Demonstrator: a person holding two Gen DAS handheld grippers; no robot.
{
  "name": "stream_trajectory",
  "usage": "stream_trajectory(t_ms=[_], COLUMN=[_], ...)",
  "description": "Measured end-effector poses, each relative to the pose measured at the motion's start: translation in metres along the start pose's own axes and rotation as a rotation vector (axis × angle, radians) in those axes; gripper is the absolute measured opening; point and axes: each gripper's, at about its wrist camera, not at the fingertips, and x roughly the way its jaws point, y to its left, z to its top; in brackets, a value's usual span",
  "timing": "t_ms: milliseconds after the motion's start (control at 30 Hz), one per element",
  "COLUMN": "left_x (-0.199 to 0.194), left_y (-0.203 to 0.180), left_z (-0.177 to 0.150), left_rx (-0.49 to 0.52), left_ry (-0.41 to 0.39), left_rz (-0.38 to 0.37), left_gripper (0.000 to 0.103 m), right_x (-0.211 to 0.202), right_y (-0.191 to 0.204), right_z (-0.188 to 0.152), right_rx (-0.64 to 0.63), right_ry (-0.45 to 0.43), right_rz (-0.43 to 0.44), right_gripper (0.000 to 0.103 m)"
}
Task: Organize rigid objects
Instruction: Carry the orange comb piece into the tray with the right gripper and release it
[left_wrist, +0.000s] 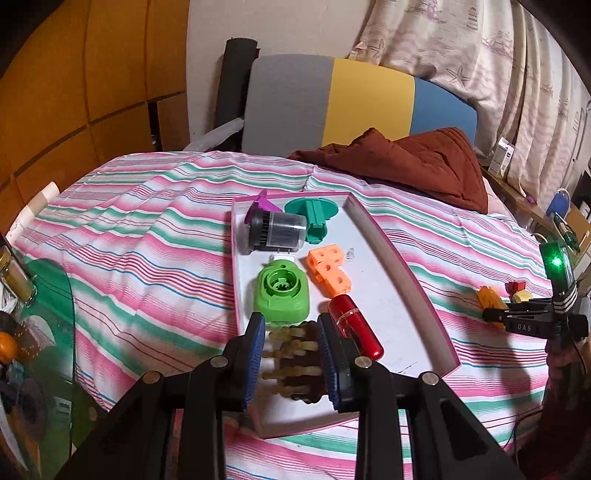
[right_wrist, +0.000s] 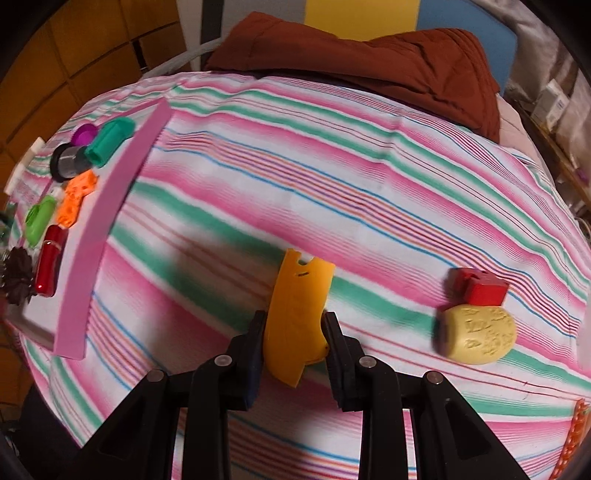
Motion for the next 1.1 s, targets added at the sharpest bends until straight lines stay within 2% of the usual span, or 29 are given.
stream_trajectory(t_ms=[67, 167, 267, 367, 500, 600, 700, 867, 1100], left_x=[-0.001, -0.003, -0.003, -0.004, -0.006, -0.007, -0.007, -0.007, -0.01], left_y=[0.003, 0.012, 0.02, 0.027, 0.031, 0.034, 0.037, 0.042, 0.041], left_z=[-0.001, -0.002, -0.004, -0.006, -0.007, -0.007, -0.007, -0.008, -0.009], left_rx=[-0.007, -0.031, -0.054, -0.072, -0.077, -0.08, -0.087, -0.098, -0.09], left_ry=[-0.003, -0.009, -0.008, -0.006, -0.013, -0.017, -0.017, -0.015, -0.021], left_rz=[0.002, 0.01, 0.019, 0.025, 0.029, 0.032, 0.037, 0.042, 0.043], left_gripper=[0.029, 0.029, 0.029, 0.029, 0.029, 0.029, 0.029, 0.029, 0.029], right_x=[-0.003, -0.018, -0.039, -0.052, -0.055, -0.047, -0.031, -0.007, 0.002], right_y=[0.008, 0.025, 0.051, 0.086, 0.137, 0.176, 0.195, 0.208, 0.204], right_z=[0.002, 0.011, 0.025, 0.038, 0.049, 0.052, 0.053, 0.047, 0.036], right_rx=[0.002, -0.011, -0.038, -0.093, -0.178, -0.247, -0.285, -0.326, -0.327], right_ry=[-0.001, -0.052, -0.116, -0.161, -0.179, -0.16, -0.124, -0.072, -0.05], right_rz=[0.025, 0.051, 0.114, 0.17, 0.227, 0.224, 0.194, 0.145, 0.134], right_gripper=[0.03, 0.03, 0.03, 0.03, 0.03, 0.03, 0.03, 0.03, 0.031])
